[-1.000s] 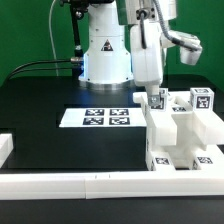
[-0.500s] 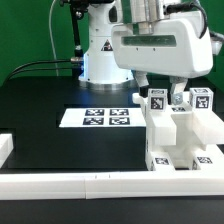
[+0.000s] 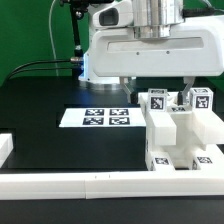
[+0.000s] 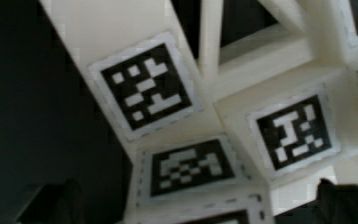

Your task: Assemble chair

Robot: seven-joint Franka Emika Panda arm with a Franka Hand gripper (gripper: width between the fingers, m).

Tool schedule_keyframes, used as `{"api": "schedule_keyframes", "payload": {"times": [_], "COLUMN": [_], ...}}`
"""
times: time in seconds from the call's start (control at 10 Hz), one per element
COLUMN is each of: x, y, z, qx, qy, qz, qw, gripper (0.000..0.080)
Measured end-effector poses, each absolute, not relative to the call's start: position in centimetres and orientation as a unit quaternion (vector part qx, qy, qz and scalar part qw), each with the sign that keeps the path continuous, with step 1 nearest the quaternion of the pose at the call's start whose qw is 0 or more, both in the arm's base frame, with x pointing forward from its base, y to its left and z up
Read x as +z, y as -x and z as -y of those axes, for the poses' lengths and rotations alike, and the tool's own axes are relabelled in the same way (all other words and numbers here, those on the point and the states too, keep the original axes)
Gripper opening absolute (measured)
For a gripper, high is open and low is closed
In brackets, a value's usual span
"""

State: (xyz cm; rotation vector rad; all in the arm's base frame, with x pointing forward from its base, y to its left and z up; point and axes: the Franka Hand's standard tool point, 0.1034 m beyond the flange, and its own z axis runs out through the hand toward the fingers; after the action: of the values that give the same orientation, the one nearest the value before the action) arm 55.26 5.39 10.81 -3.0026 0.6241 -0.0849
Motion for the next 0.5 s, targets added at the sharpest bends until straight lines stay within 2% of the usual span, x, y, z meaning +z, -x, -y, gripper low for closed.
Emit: {"api": "schedule_keyframes", "payload": {"times": [0.1,0.2,0.3,0.4,0.5], "x": [10.79,10.77,10.76,10.73,10.74], "y": [-55.25,-55.24,-55.23,-55.22,-55.24], "z": [-5.4,-5.39,-5.41,-5.38,-5.4], "qx": [-0.027,-0.027,-0.026,-0.024,-0.02], "qy": [0.974,0.974,0.969,0.956,0.941], "qz": [-0.221,-0.221,-0.243,-0.29,-0.336], "qw": [0.037,0.037,0.038,0.039,0.039], "gripper": [0.053,0.053,0.0338,0.0264,0.0264]}}
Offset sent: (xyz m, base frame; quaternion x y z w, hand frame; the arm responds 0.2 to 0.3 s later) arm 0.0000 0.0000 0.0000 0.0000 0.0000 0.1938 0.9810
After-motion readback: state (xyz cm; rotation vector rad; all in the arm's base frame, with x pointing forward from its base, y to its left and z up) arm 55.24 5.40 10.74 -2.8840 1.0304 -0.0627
